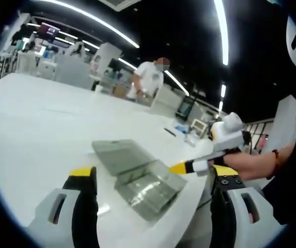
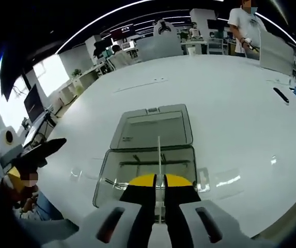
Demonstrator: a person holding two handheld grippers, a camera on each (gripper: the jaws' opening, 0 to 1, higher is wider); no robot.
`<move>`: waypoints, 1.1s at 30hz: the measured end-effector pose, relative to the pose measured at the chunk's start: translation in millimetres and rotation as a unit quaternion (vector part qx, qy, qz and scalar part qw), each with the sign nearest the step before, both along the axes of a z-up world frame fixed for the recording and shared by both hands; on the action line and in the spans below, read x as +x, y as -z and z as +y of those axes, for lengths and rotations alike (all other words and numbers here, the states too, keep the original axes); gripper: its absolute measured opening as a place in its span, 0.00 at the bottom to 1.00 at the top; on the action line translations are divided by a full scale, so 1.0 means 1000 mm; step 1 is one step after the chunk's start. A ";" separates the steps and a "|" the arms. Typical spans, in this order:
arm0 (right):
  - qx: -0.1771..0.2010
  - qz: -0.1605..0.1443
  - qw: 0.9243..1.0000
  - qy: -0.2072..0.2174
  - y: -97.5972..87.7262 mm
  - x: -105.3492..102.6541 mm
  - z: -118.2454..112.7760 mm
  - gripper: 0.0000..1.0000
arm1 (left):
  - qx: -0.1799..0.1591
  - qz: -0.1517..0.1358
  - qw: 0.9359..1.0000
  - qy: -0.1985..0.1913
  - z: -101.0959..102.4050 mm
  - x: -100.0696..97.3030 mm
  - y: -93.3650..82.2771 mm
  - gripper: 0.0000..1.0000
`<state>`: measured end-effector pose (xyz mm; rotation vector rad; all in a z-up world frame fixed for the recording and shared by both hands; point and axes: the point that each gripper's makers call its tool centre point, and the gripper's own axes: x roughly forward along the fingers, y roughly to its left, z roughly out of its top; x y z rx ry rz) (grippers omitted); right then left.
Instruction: Insert the divider into the dual guide fixture by aligning both edges with the guide slots and pushing it downward to the bottom, including one-sided entry, uneven engagement, binding, and posture correction.
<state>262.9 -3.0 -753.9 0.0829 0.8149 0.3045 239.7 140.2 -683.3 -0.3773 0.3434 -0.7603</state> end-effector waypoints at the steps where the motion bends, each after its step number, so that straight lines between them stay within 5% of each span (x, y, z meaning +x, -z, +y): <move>1: 0.000 0.000 1.000 0.001 0.000 0.000 0.000 0.00 | 0.000 0.000 1.000 -0.001 0.000 0.000 0.000 0.89; 33: -0.018 0.004 1.000 -0.017 0.011 0.002 0.006 0.00 | 0.000 0.000 1.000 -0.003 0.002 -0.002 -0.001 0.89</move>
